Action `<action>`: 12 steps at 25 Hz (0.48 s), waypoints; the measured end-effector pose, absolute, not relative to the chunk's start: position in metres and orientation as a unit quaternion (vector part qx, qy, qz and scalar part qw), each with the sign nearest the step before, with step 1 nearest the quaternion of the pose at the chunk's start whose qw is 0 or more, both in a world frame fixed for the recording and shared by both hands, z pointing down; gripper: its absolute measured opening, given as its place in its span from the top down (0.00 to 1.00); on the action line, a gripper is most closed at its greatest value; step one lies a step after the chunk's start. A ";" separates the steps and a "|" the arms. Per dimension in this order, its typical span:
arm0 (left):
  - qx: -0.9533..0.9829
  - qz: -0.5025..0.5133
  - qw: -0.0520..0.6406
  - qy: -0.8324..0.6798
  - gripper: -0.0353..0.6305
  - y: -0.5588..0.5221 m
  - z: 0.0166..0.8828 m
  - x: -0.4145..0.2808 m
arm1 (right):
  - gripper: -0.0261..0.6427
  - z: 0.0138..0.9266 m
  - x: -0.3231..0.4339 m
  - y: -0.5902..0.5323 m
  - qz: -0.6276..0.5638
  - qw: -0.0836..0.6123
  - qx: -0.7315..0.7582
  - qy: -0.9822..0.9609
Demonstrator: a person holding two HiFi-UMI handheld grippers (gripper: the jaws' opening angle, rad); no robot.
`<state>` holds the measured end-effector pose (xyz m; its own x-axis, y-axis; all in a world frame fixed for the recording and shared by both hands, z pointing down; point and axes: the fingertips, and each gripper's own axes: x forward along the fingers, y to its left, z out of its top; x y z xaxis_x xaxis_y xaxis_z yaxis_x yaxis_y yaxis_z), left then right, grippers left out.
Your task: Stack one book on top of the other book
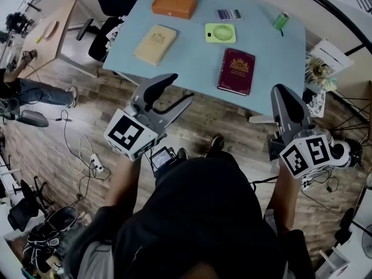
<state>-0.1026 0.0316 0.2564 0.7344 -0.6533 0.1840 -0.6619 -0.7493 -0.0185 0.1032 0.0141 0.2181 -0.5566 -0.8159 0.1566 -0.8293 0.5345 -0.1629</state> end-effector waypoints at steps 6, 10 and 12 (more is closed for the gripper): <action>0.918 0.096 0.029 -0.383 0.53 0.021 0.257 -0.084 | 0.95 0.221 0.121 -0.011 0.114 0.025 0.442 -0.890; 0.912 0.106 0.046 -0.393 0.53 0.020 0.256 -0.062 | 0.95 0.225 0.136 -0.021 0.117 0.021 0.429 -0.896; 0.910 0.107 0.045 -0.398 0.53 0.018 0.256 -0.055 | 0.95 0.227 0.144 -0.027 0.119 0.018 0.424 -0.898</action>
<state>-0.0549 0.0178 0.2557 0.6601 -0.7147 0.2310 -0.7339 -0.6792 -0.0044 0.1440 -0.0268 0.2270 -0.6395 -0.7570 0.1341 -0.7658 0.6118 -0.1981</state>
